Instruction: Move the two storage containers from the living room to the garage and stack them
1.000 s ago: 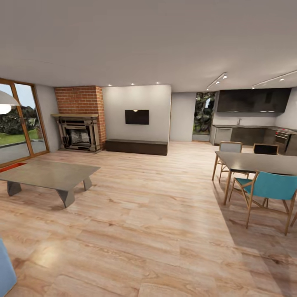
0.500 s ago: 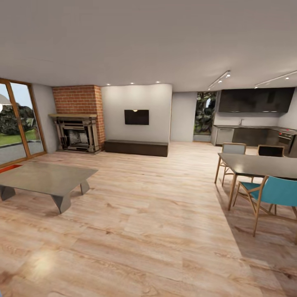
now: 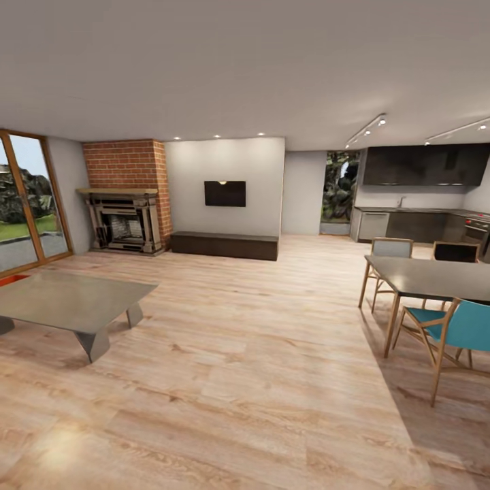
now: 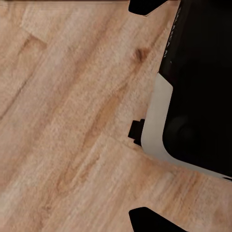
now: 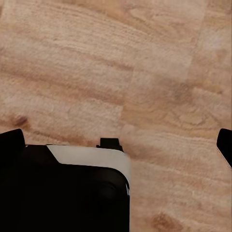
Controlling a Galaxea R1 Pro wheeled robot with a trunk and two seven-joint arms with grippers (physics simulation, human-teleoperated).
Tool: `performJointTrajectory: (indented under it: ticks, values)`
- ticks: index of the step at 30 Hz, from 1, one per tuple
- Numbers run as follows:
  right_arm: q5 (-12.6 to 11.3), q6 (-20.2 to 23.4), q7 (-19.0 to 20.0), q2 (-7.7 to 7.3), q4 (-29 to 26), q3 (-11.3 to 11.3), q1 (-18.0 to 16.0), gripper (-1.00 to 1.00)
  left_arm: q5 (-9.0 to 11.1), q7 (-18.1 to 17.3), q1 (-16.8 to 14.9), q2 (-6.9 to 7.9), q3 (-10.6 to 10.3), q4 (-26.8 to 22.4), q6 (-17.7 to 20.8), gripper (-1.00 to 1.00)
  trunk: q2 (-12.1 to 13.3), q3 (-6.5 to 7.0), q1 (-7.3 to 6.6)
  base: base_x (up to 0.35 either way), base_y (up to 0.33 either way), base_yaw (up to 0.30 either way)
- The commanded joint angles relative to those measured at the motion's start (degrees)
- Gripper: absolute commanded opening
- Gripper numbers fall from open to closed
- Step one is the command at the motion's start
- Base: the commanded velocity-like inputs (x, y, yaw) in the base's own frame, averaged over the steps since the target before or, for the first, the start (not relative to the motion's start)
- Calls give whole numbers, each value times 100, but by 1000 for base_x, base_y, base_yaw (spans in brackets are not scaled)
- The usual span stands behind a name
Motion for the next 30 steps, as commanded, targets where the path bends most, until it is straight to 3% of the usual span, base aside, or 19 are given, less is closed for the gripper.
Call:
performJointTrajectory:
  ticks: [1, 30]
  values:
    - [61, -30, -31, 0, 18, -47, -8, 100, 42, 15, -4, -2, -49, 1, -13, 100, -5, -8, 4, 323, 0, 0]
    - [61, -30, -28, 0, 18, -47, -8, 100, 48, 15, -4, -6, -49, 1, -13, 100, -5, -8, 4, 323, 0, 0]
